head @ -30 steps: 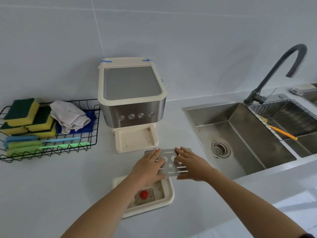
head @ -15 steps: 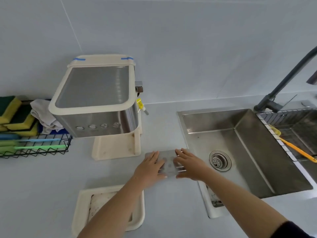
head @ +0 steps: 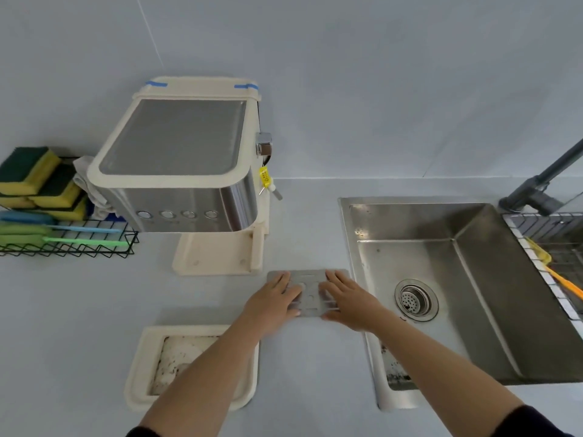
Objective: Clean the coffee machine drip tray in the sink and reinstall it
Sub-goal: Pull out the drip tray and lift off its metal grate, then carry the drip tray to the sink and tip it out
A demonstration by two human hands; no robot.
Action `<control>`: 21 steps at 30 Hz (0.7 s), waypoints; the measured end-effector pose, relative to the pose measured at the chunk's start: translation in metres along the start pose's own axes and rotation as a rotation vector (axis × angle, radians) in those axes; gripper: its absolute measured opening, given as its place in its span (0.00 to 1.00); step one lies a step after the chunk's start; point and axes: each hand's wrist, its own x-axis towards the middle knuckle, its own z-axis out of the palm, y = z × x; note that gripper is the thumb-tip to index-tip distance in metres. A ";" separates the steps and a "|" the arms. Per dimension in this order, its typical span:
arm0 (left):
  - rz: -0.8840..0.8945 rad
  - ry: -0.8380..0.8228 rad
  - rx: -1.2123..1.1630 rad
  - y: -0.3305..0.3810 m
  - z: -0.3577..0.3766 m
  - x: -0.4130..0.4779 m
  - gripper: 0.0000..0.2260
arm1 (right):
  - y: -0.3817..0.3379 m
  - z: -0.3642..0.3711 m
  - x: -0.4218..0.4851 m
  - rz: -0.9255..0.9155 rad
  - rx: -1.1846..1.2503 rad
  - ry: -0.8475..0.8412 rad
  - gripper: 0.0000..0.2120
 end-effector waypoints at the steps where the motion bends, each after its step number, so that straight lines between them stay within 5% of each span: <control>1: -0.006 -0.004 0.011 0.000 0.000 0.000 0.25 | -0.001 0.000 0.000 0.010 -0.007 -0.014 0.35; 7: -0.101 -0.009 0.000 0.002 -0.008 -0.012 0.30 | -0.010 -0.004 -0.005 0.057 0.031 -0.036 0.46; 21: -0.266 0.145 -0.183 -0.043 -0.033 -0.099 0.37 | -0.096 -0.013 -0.030 -0.009 0.221 0.108 0.51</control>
